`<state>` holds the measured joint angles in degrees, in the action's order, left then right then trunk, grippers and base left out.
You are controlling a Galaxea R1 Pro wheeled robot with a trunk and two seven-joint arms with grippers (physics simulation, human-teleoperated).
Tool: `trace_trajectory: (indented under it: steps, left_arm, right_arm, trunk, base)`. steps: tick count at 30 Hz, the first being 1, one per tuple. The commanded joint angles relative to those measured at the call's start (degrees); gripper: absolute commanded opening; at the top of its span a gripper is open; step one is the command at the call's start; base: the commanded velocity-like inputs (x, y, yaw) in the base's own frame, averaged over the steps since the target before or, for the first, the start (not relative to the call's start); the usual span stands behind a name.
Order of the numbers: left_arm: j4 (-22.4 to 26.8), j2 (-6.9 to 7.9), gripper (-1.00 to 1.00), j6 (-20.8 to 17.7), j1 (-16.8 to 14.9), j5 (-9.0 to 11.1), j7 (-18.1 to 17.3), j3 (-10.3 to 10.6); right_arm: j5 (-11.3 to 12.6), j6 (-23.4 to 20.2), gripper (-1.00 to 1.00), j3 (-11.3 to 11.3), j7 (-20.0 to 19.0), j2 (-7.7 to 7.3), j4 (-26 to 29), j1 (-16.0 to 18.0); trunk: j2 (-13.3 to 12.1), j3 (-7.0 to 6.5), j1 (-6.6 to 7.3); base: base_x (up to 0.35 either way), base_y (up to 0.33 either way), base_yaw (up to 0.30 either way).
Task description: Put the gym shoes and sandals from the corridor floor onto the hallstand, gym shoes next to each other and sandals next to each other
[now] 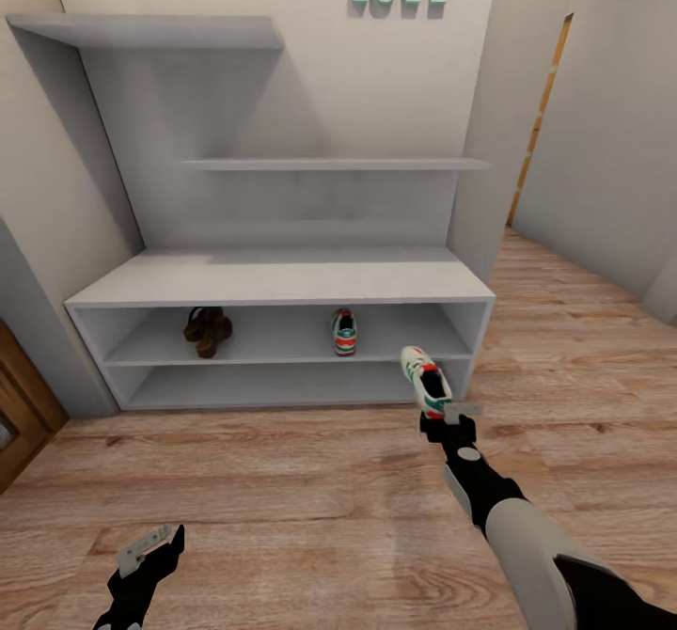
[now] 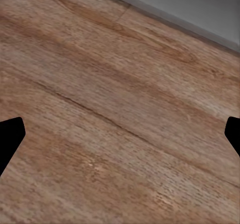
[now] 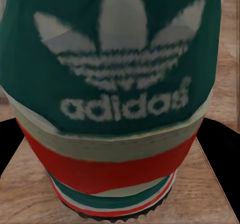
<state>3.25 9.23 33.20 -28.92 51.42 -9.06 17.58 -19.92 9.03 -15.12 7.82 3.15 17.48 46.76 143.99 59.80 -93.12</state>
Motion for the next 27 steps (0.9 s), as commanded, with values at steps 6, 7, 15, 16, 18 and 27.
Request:
trace_trajectory:
  steps: [6, 7, 15, 16, 18, 27]
  left_arm:
    - [0.0, -0.03, 1.00, 0.0, 0.0, 0.0, 0.0, 0.0]
    - [0.0, -0.04, 1.00, -0.1, 0.0, 0.0, 0.0, 0.1]
    - [0.0, -0.08, 1.00, -0.1, 0.0, 0.0, 0.0, 0.1]
    - [0.0, -0.08, 1.00, -0.1, 0.0, 0.0, 0.0, 0.1]
    - [0.0, -0.08, 1.00, -0.1, 0.0, 0.0, 0.0, 0.1]
    - [0.0, -0.09, 1.00, -0.1, 0.0, 0.0, 0.0, 0.1]
  right_arm:
    - [0.1, -1.0, -1.00, 0.0, 0.1, 0.08, 1.8, 0.5]
    - [0.1, -1.1, -1.00, 0.0, 0.1, 0.08, 2.0, 0.6]
    - [0.1, -1.5, -1.00, 0.0, 0.2, 0.56, 2.5, 0.8]
    - [0.1, -1.5, -1.00, 0.0, 0.2, 0.62, 2.5, 0.8]
    - [0.1, -1.5, -1.00, 0.0, 0.2, 0.68, 2.5, 0.9]
    - [0.1, -1.6, -1.00, 0.0, 0.2, 0.89, 2.6, 1.0]
  trunk:
    - [0.0, 0.00, 0.00]
    - [0.0, 0.00, 0.00]
    - [0.0, 0.00, 0.00]
    - [0.0, 0.00, 0.00]
    - [0.0, 0.00, 0.00]
    - [0.0, 0.00, 0.00]
  base:
    - [0.000, 0.000, 0.000]
    - [0.000, 0.000, 0.000]
    - [0.000, 0.000, 0.000]
    - [0.000, 0.000, 0.000]
    - [0.000, 0.000, 0.000]
    - [0.000, 0.000, 0.000]
